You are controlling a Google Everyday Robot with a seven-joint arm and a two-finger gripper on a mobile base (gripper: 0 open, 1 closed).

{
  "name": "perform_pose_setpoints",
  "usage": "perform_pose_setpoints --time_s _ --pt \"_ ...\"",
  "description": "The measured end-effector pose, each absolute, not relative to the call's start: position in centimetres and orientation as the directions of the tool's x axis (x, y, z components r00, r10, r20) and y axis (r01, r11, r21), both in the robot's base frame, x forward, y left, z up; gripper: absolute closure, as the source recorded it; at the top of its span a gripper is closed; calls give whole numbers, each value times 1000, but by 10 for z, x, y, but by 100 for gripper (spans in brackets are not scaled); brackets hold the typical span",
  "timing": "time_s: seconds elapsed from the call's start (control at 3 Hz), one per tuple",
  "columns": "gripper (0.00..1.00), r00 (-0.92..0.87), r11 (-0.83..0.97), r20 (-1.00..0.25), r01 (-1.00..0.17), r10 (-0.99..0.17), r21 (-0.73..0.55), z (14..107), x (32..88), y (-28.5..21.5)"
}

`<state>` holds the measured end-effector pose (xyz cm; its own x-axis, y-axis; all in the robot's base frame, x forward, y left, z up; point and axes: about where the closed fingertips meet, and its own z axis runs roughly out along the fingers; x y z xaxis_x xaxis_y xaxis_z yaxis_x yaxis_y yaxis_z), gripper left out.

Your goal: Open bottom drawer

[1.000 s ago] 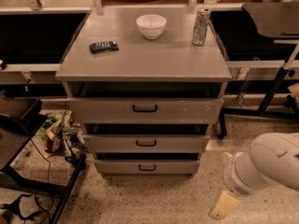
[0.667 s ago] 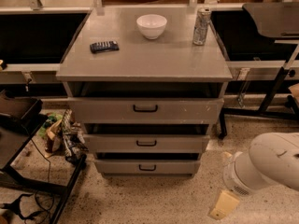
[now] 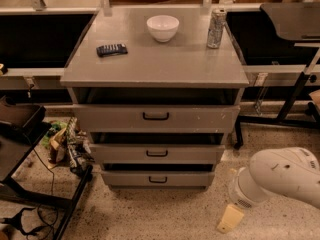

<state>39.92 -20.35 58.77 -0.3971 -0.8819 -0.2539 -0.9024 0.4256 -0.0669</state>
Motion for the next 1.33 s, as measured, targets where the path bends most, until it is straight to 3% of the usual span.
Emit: perform_pose_setpoints --time_s 0.67,1.33 --pt "0 -356 395 -262 -912 -897 -113 504 415 -207" --pt "0 -350 389 -268 -915 -897 -107 480 422 -206"
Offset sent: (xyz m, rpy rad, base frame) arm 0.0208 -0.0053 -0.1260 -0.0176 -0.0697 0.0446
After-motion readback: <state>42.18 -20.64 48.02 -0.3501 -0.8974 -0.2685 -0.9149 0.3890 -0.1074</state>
